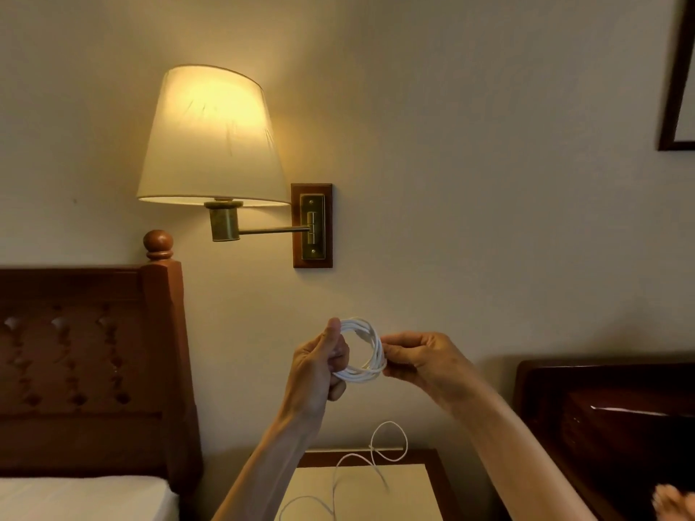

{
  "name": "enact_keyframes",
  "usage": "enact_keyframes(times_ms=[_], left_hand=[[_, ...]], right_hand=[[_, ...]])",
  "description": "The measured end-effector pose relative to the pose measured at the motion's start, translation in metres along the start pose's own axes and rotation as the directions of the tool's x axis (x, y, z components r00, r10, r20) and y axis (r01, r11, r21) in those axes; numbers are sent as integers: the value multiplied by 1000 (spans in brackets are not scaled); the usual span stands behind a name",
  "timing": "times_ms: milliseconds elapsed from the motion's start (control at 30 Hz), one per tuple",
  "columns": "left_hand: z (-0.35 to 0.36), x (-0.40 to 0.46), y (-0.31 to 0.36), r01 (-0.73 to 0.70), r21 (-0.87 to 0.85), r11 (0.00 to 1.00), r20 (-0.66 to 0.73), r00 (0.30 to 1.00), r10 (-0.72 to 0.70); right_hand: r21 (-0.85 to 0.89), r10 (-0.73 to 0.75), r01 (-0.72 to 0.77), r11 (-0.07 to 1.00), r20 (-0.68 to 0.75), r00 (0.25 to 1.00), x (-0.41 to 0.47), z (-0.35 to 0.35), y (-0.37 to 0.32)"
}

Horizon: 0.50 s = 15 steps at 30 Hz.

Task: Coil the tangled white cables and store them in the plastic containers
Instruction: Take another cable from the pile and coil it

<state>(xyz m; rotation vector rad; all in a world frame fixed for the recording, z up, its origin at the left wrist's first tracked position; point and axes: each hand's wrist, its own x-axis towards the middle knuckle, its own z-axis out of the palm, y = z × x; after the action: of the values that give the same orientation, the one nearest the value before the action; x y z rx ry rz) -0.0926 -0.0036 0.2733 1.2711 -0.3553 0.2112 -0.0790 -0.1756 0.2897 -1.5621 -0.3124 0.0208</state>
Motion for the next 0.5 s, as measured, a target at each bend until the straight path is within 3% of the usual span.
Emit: enact_keyframes(times_ms=[100,200,333,433,500], left_hand=[[0,0,-6,47,-94,994,-7,999,-48],[-2,3,-10,67,-144,987,-16,997,-70],[-6,7,-11,49,-68,996,-71,996,-54],[-6,6,-13,38,-3,999,-89,995,-38],[-6,5,-13,53,-7,999,-82,995,-54]], right_hand=[[-118,-15,24,993,74,997,3,-3,-8],[-102,23,-8,995,142,990,4,1,-9],[18,36,-40,999,149,988,-1,9,-6],[-96,-43,55,994,118,992,-4,17,-2],[-53,-82,87,995,95,992,-3,21,3]])
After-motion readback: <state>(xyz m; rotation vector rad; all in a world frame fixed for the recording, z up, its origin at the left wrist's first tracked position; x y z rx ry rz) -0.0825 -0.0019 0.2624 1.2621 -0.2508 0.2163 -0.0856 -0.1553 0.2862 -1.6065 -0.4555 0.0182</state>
